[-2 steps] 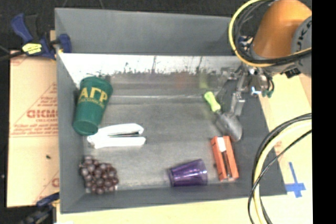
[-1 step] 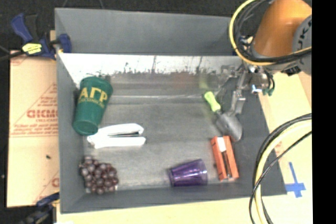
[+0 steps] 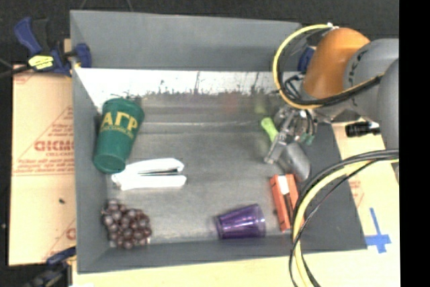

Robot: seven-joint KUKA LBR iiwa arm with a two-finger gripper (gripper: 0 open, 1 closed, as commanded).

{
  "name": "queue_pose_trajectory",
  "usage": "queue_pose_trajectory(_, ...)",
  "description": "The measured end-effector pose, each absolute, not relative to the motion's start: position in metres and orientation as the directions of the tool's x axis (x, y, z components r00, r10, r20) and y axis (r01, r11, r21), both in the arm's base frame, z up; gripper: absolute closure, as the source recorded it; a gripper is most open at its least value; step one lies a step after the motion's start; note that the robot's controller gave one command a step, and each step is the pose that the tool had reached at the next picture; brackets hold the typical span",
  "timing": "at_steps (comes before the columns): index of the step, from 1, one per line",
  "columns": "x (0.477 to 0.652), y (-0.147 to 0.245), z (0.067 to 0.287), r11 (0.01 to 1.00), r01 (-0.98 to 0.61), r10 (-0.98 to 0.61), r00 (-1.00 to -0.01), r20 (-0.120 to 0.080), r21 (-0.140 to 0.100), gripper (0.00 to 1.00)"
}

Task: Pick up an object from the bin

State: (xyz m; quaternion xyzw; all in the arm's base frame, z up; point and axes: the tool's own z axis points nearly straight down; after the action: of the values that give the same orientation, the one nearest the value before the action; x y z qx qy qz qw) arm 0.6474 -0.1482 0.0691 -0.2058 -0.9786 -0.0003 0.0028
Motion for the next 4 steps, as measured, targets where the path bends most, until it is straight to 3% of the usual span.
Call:
queue_pose_trajectory(1,0.654,-0.104,0.145,0.993,0.115,0.115,-0.993,-0.017,-0.001,0.00)
queue_pose_trajectory(2,0.647,-0.149,0.071,0.919,0.394,0.394,-0.919,0.004,-0.002,0.00)
queue_pose_trajectory(3,0.648,-0.150,0.072,0.938,0.347,0.347,-0.938,0.000,-0.004,0.00)
queue_pose_trajectory(4,0.649,-0.148,0.073,0.922,0.387,0.387,-0.922,-0.001,0.001,1.00)
